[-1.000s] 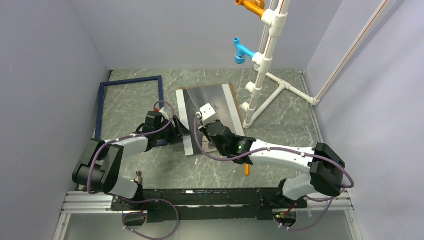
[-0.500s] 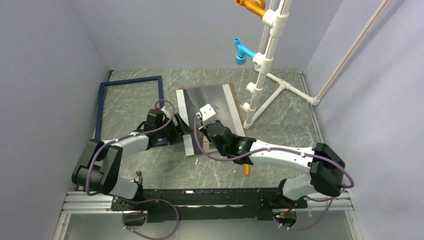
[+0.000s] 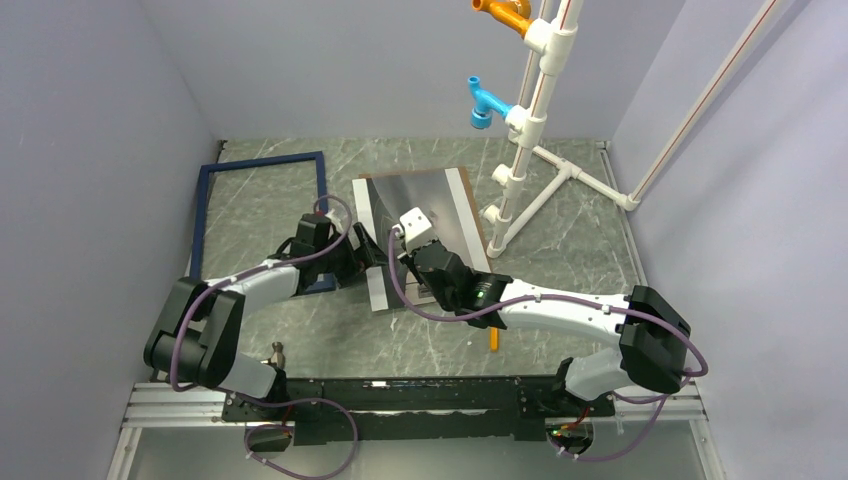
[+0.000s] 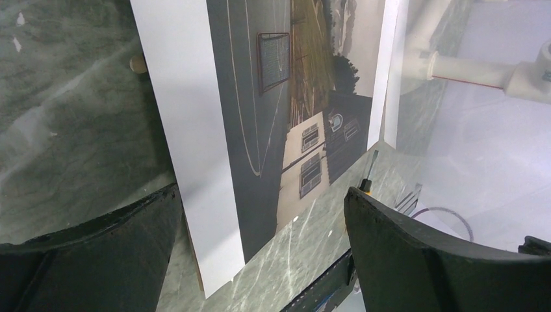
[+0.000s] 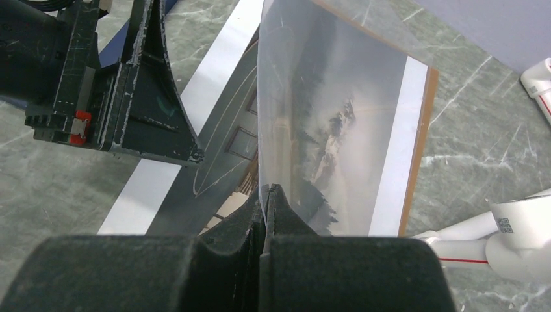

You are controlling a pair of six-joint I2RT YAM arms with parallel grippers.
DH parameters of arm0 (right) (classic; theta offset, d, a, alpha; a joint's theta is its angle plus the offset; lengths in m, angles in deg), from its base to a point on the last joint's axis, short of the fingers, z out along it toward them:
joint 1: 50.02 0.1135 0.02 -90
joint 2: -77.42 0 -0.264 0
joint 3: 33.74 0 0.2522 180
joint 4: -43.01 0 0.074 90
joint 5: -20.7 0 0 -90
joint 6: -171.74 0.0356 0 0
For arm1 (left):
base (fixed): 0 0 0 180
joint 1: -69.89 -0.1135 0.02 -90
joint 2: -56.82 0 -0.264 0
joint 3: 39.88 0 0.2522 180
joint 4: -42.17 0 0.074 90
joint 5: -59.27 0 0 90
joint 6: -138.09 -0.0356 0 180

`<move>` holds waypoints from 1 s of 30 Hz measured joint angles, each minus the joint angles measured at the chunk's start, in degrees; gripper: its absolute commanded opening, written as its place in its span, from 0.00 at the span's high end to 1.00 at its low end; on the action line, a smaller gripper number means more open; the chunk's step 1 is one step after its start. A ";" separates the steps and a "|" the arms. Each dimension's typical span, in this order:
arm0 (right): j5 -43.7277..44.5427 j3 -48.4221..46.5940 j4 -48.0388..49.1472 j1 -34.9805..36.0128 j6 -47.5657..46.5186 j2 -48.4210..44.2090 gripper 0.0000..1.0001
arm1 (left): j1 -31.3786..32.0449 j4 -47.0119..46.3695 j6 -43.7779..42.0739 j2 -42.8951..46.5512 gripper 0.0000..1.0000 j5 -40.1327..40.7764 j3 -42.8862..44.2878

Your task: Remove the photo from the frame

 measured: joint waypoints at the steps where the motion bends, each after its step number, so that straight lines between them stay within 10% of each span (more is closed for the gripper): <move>1: -0.15 0.00 0.00 -0.02 0.02 0.00 1.00 | 0.13 0.66 -0.22 -0.13 0.03 0.07 0.48; 30: -1.03 0.81 -0.02 -0.55 0.39 -0.09 1.00 | 8.39 23.82 -11.23 -8.33 0.01 12.20 17.64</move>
